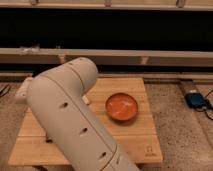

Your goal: Push the eraser across the table

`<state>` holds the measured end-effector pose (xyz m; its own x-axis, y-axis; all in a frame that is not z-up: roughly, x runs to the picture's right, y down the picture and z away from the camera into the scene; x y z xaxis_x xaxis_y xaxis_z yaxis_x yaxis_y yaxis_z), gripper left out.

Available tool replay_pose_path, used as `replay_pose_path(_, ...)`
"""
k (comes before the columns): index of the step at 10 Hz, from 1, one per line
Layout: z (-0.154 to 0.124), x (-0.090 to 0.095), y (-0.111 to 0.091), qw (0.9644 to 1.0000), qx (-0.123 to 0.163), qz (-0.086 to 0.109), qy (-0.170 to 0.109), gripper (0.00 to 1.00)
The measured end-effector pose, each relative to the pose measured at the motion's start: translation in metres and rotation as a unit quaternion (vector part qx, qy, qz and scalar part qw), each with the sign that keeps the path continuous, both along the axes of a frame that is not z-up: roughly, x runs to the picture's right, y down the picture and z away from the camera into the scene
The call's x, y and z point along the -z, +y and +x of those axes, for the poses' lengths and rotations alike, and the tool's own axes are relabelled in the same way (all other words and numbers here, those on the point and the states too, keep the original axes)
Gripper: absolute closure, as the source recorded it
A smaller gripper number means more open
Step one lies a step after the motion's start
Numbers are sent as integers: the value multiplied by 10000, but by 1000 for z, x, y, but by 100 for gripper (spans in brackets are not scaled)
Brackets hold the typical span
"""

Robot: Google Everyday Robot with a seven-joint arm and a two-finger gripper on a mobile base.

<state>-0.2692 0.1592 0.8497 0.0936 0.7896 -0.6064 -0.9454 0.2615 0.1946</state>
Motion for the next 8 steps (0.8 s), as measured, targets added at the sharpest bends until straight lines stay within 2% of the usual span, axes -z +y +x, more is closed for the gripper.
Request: replay_pose_path(8, 13, 51, 33, 9993, 30, -310, 217, 20)
